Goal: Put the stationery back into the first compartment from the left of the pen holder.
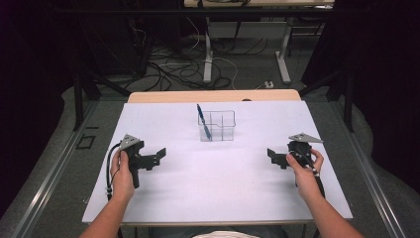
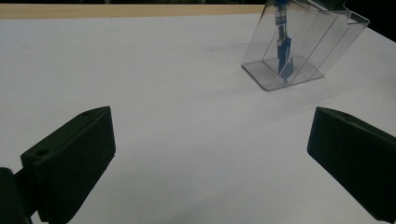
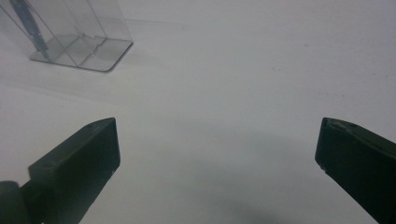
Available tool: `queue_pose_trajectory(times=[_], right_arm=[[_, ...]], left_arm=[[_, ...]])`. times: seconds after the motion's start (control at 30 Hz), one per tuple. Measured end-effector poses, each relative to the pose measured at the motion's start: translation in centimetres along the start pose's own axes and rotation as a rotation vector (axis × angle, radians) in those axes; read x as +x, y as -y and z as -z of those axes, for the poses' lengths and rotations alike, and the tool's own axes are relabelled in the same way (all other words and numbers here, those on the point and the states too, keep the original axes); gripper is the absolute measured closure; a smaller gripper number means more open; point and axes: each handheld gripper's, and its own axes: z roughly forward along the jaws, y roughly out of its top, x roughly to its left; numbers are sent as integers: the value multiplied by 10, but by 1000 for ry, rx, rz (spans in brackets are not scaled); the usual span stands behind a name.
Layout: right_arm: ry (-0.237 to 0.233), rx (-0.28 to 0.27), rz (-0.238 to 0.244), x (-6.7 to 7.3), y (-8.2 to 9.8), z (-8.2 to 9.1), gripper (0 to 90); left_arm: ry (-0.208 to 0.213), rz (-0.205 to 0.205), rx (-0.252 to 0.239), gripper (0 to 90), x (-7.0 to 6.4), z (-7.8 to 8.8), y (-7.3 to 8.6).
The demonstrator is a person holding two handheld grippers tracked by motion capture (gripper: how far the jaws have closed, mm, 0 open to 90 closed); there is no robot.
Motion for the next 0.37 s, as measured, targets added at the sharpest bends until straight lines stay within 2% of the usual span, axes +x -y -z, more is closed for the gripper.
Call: queue_pose_trajectory(times=[0.37], right_arm=[[37, -4, -62, -10, 2, 0, 0]], left_arm=[[-3, 1, -1, 8, 1, -1, 0]])
